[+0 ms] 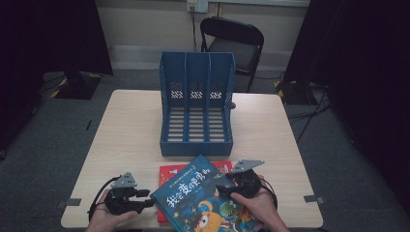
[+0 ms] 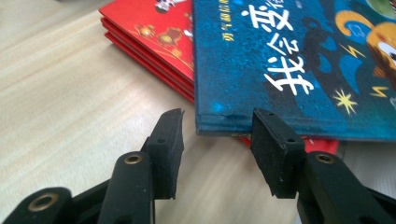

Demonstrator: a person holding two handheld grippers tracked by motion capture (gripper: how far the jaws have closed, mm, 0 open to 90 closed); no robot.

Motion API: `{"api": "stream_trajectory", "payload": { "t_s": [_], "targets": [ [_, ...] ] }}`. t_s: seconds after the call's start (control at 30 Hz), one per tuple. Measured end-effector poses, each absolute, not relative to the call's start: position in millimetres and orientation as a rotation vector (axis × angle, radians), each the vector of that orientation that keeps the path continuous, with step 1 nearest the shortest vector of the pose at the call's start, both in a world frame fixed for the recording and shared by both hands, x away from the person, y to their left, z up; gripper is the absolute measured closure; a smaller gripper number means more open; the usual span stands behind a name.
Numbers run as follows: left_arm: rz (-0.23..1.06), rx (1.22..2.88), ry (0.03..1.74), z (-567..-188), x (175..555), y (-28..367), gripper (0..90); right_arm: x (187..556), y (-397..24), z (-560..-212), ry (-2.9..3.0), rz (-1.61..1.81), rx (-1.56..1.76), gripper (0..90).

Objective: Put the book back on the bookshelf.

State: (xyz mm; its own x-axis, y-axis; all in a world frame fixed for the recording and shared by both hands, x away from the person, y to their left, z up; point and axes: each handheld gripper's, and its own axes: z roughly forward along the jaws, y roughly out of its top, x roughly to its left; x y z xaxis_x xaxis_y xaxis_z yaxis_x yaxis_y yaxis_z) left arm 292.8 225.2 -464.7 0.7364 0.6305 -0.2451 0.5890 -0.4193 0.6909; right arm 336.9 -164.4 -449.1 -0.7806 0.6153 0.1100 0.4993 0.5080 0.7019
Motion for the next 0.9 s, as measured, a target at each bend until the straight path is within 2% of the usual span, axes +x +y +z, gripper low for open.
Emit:
{"api": "stream_trajectory", "payload": {
  "t_s": [0.27,0.63,0.8,0.9],
  "targets": [
    [0.050,2.117,0.949,-465,310,220,50.9,331,-172,-450,2.564,1.131,0.997,39.9],
    [0.090,2.146,0.987,-460,339,203,49.3,318,-182,-449,2.502,1.097,0.988,39.0],
    [0.108,2.106,1.009,-463,356,195,50.3,312,-190,-449,2.478,1.094,1.019,38.9],
    [0.146,2.101,1.010,-462,359,192,47.7,309,-193,-450,2.464,1.102,1.029,39.0]
  ]
}}
